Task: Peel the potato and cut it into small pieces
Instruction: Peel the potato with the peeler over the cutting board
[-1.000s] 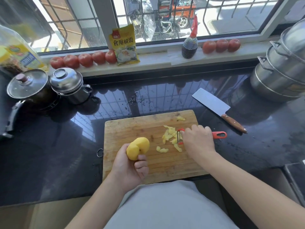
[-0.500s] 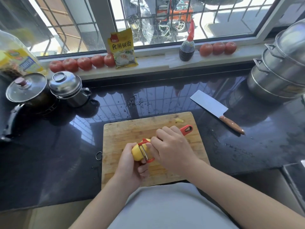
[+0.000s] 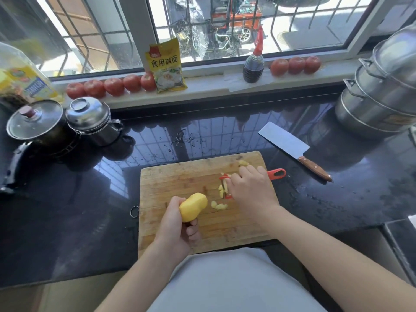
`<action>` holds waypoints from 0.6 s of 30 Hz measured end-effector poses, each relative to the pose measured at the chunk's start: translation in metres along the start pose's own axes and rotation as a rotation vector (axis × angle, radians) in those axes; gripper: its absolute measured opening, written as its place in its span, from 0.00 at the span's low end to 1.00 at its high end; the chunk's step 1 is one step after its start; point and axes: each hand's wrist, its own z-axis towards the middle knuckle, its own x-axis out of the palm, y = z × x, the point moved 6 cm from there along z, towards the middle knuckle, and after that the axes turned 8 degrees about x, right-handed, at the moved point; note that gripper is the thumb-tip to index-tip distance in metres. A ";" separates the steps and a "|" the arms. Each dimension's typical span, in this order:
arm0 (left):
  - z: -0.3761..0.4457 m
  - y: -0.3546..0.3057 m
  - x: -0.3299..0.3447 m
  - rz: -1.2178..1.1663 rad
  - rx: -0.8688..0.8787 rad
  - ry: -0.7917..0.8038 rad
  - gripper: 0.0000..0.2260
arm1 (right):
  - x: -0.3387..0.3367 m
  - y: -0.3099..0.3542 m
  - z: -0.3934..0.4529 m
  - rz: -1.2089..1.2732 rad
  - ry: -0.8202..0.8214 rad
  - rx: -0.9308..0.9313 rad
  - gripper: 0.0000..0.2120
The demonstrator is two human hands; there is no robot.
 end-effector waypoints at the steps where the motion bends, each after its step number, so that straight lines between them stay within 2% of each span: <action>1: -0.001 0.000 0.001 -0.015 -0.007 0.010 0.12 | 0.006 -0.010 0.001 -0.027 0.048 0.045 0.22; 4: -0.004 0.000 0.006 -0.120 -0.072 0.060 0.13 | 0.016 -0.023 0.000 -0.028 0.137 0.096 0.20; 7: -0.005 0.000 0.011 -0.214 -0.141 0.135 0.14 | 0.036 -0.023 -0.008 -0.058 0.308 0.106 0.19; 8: -0.006 0.000 0.012 -0.229 -0.155 0.161 0.15 | 0.037 -0.024 -0.011 -0.053 0.295 0.113 0.19; 11: -0.008 -0.001 0.015 -0.217 -0.153 0.219 0.15 | 0.013 -0.023 -0.012 0.105 0.080 0.146 0.20; 14: -0.009 -0.003 0.019 -0.170 -0.116 0.235 0.12 | -0.015 -0.013 -0.013 0.363 -0.080 0.026 0.20; 18: -0.007 -0.006 0.025 -0.123 -0.073 0.256 0.09 | -0.046 0.003 -0.013 0.476 -0.123 -0.101 0.21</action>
